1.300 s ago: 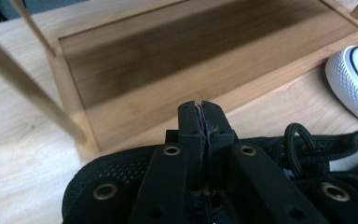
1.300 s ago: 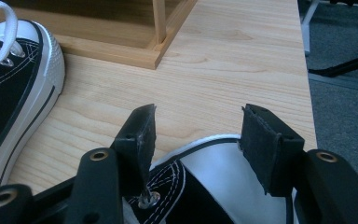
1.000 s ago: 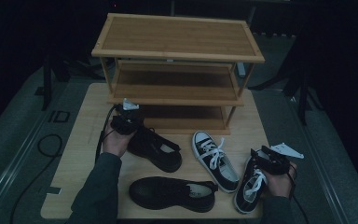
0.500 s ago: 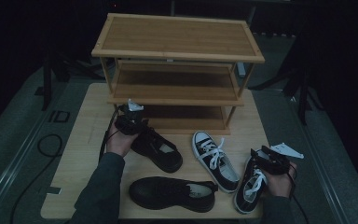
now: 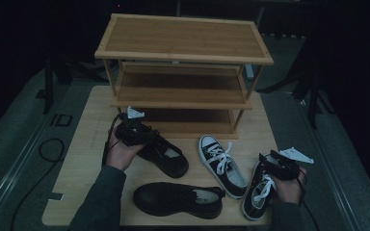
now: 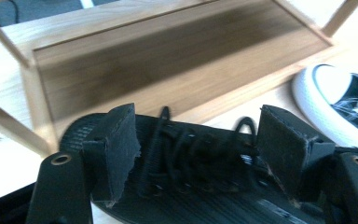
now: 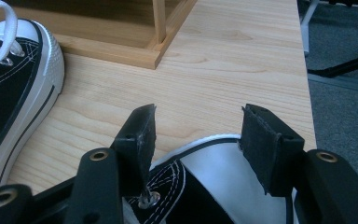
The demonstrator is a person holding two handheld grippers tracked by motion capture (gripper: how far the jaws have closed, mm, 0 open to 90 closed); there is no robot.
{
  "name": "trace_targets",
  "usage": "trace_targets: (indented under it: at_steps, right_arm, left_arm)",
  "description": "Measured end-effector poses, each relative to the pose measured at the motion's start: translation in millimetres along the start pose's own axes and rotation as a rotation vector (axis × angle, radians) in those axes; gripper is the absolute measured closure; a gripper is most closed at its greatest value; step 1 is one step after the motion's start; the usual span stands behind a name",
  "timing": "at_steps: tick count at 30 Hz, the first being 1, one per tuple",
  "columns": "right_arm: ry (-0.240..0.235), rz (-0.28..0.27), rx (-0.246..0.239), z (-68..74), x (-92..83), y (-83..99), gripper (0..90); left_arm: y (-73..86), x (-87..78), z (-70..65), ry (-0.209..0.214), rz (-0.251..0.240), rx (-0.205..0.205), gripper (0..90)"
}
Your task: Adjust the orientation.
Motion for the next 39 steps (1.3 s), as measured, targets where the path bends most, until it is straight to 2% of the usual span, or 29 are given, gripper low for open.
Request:
trace_targets:
  at_steps: [5, 12, 18, 20, 23, 26, 27, 29, 32, 35, 37, 39]
  right_arm:
    - [0.0, -0.001, -0.001, 0.0, -0.1, 0.0, 45.2]
    - [0.0, -0.001, -0.001, 0.0, 0.0, 0.0, 45.2]
    - [0.0, -0.001, -0.002, 0.1, -0.1, 0.1, 45.2]
    - [0.0, -0.001, -0.002, 0.1, -0.1, 0.1, 45.1]
    - [-0.001, -0.001, -0.001, 0.0, 0.0, 0.1, 45.1]
    - [-0.001, -0.001, -0.001, 0.1, -0.3, 0.1, 45.1]
    - [-0.001, -0.001, -0.002, 0.1, -0.3, 0.1, 45.1]
    - [-0.001, -0.001, -0.001, 0.1, -0.3, 0.1, 45.1]
    - [-0.001, 0.0, -0.002, 0.0, -0.2, 0.1, 45.1]
    - [-0.001, -0.001, -0.001, 0.1, -0.2, 0.1, 45.1]
    - [-0.001, -0.001, -0.002, 0.1, -0.2, 0.1, 45.1]
    - [-0.001, -0.001, -0.002, 0.1, -0.2, 0.1, 45.1]
  left_arm:
    - [2.9, -1.5, -9.4, 0.023, 0.007, -0.005, 26.4]
    - [13.3, 5.9, -24.3, 0.006, 0.057, -0.002, 15.1]
    - [25.2, 17.4, -28.5, -0.032, 0.108, -0.004, 14.5]
    - [27.7, 20.1, -27.2, -0.016, 0.117, -0.056, 15.0]
    - [28.4, 21.9, -26.2, 0.007, 0.139, -0.118, 20.5]
    - [28.0, 22.7, -28.5, -0.004, 0.152, -0.117, 24.9]
    - [28.4, 22.6, -28.3, -0.002, 0.161, -0.116, 28.3]
    - [30.1, 22.2, -26.4, 0.036, 0.174, -0.13, 36.7]
    - [32.4, 20.6, -22.2, 0.045, 0.184, -0.139, 50.7]
    - [33.1, 18.3, -18.2, 0.039, 0.192, -0.129, 63.4]
    - [33.1, 17.9, -18.4, 0.038, 0.197, -0.107, 72.0]
    - [32.7, 18.1, -19.7, 0.041, 0.206, -0.089, 76.4]
Point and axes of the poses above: each handheld gripper's, and its own axes: x roughly forward along the jaws, y roughly out of its underside, z roughly to its left, the point moved 2 cm from there along x, roughly forward along the jaws, and after that the axes turned 1 degree about -z, right-handed, at the moved point
